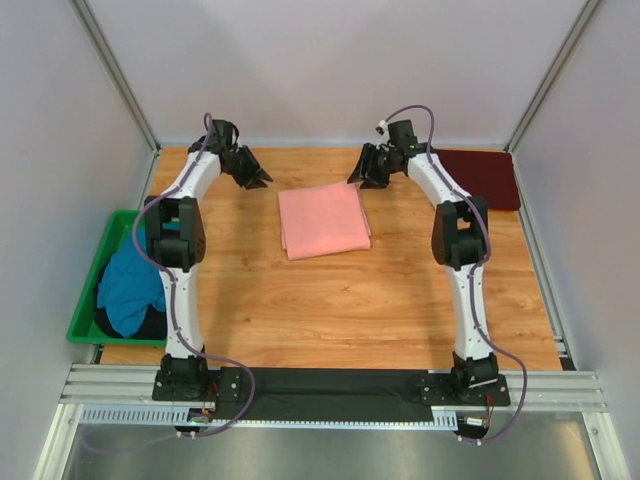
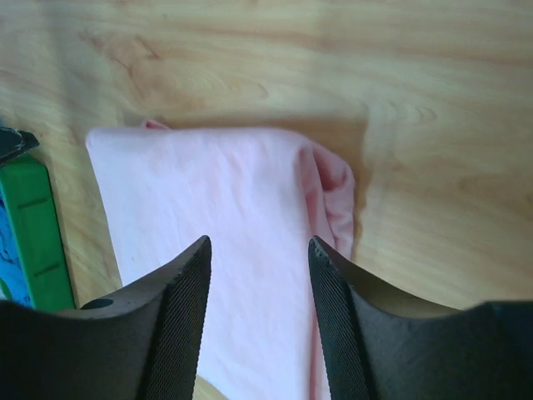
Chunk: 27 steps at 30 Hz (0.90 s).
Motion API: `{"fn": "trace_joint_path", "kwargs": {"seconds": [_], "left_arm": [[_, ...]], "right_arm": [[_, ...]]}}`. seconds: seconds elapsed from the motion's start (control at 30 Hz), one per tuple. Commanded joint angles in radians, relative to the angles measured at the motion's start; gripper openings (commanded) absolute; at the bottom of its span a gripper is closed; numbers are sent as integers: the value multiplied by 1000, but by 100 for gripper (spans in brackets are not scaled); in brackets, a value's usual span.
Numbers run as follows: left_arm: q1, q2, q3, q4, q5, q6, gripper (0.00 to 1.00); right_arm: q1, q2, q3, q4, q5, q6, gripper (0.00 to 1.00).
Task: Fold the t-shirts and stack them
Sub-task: Fold the tshirt
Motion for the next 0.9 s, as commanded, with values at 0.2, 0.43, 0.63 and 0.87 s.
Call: {"fn": "trace_joint_path", "kwargs": {"seconds": [0.2, 0.43, 0.63, 0.87], "left_arm": [[-93, -351, -503, 58, -11, 147, 38], [-150, -311, -502, 16, -47, 162, 37], [-166, -315, -601, 44, -80, 141, 36], [-176, -317, -652, 49, -67, 128, 35]], "right_arm": [[-11, -343, -393, 72, -69, -99, 56], [1, -344, -498, 52, -81, -155, 54], [4, -383, -671, 150, -50, -156, 56], [32, -441, -811, 216, -23, -147, 33]]}}
